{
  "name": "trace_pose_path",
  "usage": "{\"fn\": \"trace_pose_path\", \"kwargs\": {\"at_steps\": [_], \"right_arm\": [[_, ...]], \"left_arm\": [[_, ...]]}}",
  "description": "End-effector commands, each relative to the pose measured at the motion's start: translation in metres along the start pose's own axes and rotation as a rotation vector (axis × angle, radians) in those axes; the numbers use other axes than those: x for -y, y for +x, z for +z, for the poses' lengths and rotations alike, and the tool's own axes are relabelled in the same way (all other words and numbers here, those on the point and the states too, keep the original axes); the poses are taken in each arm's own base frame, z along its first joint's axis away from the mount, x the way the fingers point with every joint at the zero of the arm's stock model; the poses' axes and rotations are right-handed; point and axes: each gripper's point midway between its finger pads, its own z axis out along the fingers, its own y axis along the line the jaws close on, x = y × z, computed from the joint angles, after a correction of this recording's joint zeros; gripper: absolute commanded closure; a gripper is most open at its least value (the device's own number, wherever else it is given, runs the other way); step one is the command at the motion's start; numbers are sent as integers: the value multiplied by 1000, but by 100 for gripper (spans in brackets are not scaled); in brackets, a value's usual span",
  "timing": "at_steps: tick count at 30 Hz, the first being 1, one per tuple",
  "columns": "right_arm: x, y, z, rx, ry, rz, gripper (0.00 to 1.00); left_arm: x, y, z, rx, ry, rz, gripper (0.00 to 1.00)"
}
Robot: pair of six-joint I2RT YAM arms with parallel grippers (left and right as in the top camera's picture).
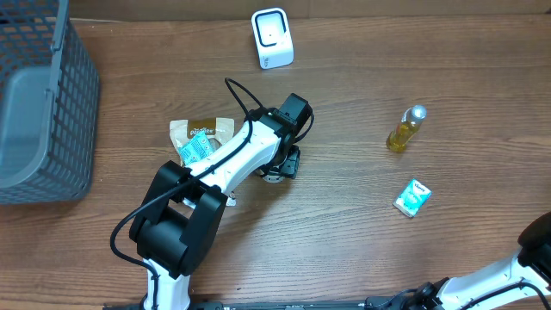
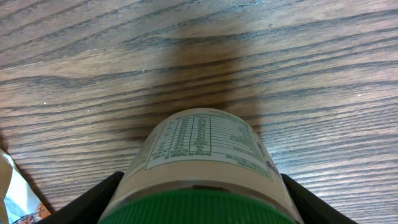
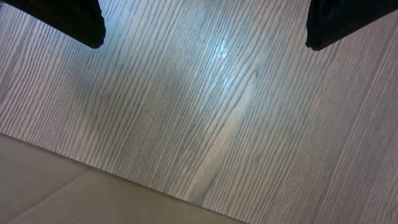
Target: Scan the item barcode
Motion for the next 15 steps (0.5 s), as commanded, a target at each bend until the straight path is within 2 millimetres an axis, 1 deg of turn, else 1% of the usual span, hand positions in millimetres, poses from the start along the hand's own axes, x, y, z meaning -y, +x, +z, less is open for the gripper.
{"fn": "trace_pose_path", "kwargs": {"at_steps": [1, 4, 7, 11, 13, 15], "right_arm": [[1, -5, -9, 27, -2, 3, 0], [1, -5, -9, 27, -2, 3, 0], [1, -5, -9, 27, -2, 3, 0], [1, -5, -9, 27, -2, 3, 0], [1, -5, -9, 27, -2, 3, 0], [1, -5, -9, 27, -2, 3, 0]], "left_arm": [[-2, 4, 7, -16, -18, -2, 36], [-4, -4, -4, 2, -14, -14, 42], [-12, -20, -31, 41, -16, -39, 47], [-27, -52, -89, 130, -29, -64, 53], [-30, -67, -120, 178, -16, -44, 53], [-34, -77, -150, 221, -4, -49, 52]]}}
